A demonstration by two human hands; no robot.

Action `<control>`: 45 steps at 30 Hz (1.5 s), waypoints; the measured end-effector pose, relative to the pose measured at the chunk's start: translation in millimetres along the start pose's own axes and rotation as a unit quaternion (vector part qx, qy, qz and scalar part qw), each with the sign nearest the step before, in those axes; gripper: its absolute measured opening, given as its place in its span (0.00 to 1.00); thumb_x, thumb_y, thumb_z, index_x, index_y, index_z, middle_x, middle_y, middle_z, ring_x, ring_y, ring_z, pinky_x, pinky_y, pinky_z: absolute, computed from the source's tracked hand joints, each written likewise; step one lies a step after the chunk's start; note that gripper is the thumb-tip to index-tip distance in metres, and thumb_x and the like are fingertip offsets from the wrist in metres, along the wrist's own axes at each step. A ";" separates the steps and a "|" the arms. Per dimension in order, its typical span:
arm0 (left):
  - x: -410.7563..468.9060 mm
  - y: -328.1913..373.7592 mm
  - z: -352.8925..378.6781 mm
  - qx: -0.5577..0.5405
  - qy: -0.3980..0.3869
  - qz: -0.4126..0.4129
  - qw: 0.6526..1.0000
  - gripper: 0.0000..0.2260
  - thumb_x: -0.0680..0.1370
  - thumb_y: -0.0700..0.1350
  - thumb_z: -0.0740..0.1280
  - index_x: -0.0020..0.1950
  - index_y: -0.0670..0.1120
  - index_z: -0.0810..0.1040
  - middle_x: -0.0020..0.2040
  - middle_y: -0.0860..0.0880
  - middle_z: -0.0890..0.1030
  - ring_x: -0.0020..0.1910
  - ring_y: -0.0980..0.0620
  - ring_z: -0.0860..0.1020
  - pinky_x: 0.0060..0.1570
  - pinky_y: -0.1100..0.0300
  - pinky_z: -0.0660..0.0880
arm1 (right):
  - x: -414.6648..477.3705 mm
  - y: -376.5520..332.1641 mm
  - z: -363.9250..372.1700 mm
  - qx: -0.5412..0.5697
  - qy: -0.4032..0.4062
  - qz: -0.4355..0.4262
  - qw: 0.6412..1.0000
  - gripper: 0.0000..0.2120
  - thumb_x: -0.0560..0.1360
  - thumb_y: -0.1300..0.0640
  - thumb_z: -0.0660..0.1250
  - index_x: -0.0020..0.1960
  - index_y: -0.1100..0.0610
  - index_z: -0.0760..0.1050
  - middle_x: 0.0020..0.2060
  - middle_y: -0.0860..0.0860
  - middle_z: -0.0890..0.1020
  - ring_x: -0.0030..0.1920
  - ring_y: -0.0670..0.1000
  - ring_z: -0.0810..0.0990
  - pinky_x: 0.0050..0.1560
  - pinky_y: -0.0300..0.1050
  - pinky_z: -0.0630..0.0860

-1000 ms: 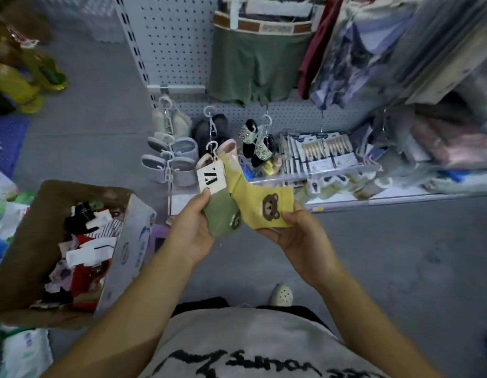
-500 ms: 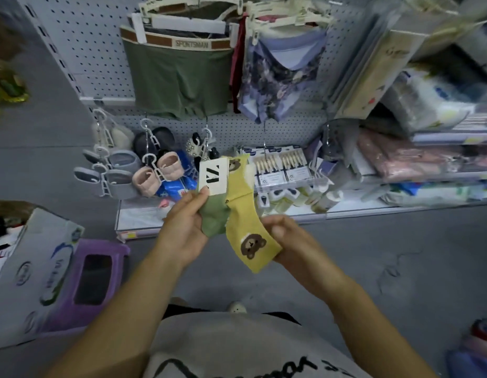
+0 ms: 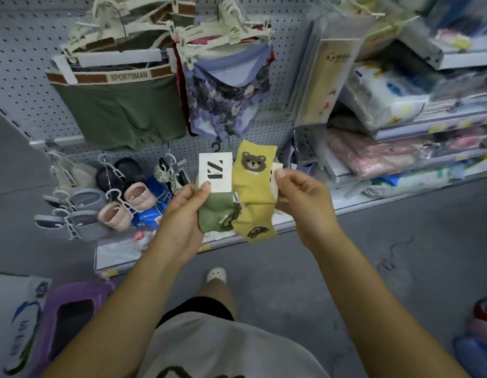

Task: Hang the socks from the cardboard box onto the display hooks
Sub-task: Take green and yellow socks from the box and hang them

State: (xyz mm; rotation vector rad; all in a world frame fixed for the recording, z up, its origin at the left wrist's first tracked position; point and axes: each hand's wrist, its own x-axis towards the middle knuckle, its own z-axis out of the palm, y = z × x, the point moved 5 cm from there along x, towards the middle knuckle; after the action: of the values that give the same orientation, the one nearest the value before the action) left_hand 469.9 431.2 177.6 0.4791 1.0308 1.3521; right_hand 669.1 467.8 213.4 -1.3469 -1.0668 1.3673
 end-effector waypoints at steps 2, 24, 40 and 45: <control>25.9 9.0 10.9 0.005 -0.002 0.001 1.000 0.20 0.84 0.40 0.61 0.35 0.50 0.83 0.42 0.50 0.86 0.43 0.53 0.85 0.52 0.50 0.82 | 19.3 -21.9 -25.9 -0.076 0.047 -0.085 0.992 0.07 0.80 0.55 0.68 0.48 0.54 0.85 0.42 0.57 0.87 0.43 0.48 0.83 0.46 0.53 0.82; 204.4 73.8 252.9 0.233 -0.194 0.106 0.947 0.06 0.84 0.44 0.63 0.57 0.52 0.79 0.54 0.51 0.87 0.55 0.47 0.85 0.61 0.41 0.79 | 140.3 -138.3 -153.6 -0.055 0.253 -0.181 0.949 0.09 0.82 0.55 0.64 0.47 0.52 0.82 0.41 0.50 0.87 0.45 0.52 0.84 0.49 0.57 0.81; 207.5 175.7 352.9 0.185 0.015 0.303 0.935 0.05 0.84 0.47 0.65 0.56 0.50 0.79 0.47 0.51 0.88 0.47 0.47 0.87 0.47 0.50 0.83 | 269.3 -299.4 -165.3 -0.085 -0.048 -0.288 0.953 0.11 0.83 0.50 0.62 0.58 0.57 0.74 0.44 0.62 0.85 0.40 0.55 0.82 0.37 0.52 0.77; 194.1 214.0 344.8 0.175 0.112 0.344 0.915 0.06 0.83 0.47 0.66 0.56 0.49 0.82 0.47 0.49 0.88 0.46 0.47 0.87 0.51 0.47 0.83 | 302.4 -347.4 -124.7 -0.070 -0.175 -0.289 0.939 0.11 0.82 0.58 0.65 0.63 0.59 0.71 0.45 0.49 0.88 0.46 0.47 0.86 0.41 0.40 0.80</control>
State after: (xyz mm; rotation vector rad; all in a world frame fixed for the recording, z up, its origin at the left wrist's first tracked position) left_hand 611.9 751.3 460.0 1.0461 1.3752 1.8796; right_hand 808.5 834.5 485.2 -0.7883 -1.6687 1.1111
